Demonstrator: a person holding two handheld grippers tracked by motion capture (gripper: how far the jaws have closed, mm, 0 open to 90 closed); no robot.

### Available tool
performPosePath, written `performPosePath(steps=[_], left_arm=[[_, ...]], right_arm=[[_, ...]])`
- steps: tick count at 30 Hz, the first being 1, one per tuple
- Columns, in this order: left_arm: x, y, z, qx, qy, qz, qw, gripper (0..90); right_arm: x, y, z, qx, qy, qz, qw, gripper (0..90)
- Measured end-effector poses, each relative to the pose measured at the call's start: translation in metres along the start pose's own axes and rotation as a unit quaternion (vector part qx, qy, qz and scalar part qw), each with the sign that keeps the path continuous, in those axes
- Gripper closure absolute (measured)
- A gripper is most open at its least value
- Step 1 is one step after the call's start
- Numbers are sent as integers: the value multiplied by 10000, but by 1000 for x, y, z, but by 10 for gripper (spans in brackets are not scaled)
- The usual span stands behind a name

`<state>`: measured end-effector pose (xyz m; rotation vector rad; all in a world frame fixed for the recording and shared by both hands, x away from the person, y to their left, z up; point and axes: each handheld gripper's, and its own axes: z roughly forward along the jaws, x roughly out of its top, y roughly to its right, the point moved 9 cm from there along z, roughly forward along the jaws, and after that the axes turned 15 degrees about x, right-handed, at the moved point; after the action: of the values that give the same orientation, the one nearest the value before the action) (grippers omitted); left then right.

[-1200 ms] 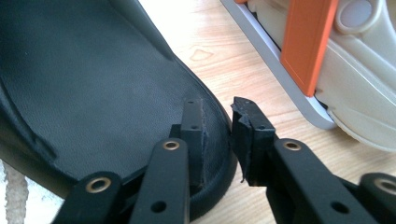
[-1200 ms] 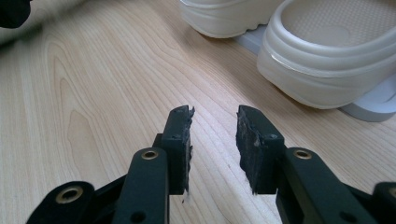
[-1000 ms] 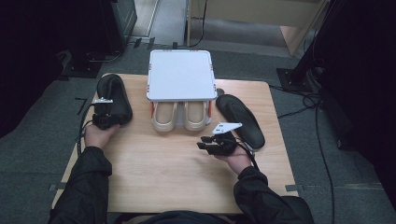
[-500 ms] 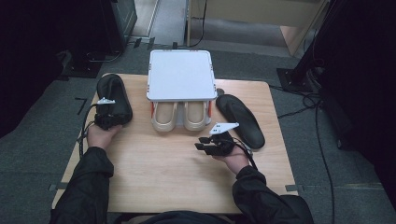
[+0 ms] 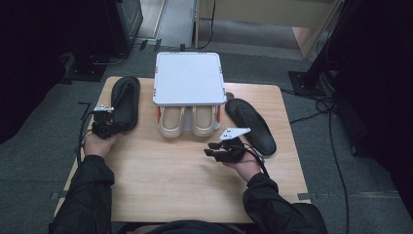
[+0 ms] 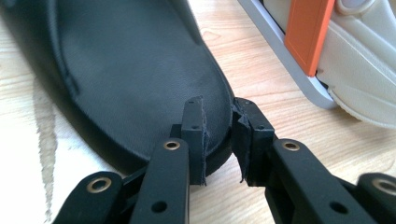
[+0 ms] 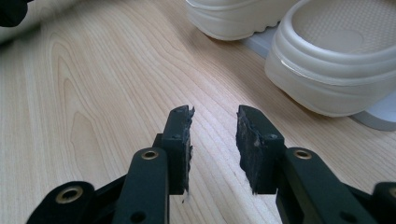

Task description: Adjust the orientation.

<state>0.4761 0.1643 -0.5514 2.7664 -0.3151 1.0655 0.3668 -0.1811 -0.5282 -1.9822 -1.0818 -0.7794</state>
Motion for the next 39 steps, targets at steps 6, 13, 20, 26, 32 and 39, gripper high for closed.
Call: performPosePath(steps=[6, 13, 20, 26, 32, 39], left_arm=[[-2, -6, -5, 11, -43, -61, 10000, 757], [7, 4, -7, -104, -1, 137, 9999, 684], [26, 10, 2, -144, 75, 138, 9998, 639], [39, 12, 9, -81, 53, 69, 9999, 590], [53, 15, 24, -155, 75, 40, 9998, 568], [64, 15, 42, -125, 115, 56, 9998, 549]], right_arm=[[2, 0, 1, 37, 11, -8, 10000, 658], [3, -1, 4, 113, 40, 41, 9999, 656], [3, 0, 3, 102, 41, 62, 9999, 654], [1, 1, -1, 57, 82, 93, 9999, 651], [-2, 1, -6, -3, 117, 107, 9999, 649], [-4, 1, -7, -34, 140, 147, 9998, 649]])
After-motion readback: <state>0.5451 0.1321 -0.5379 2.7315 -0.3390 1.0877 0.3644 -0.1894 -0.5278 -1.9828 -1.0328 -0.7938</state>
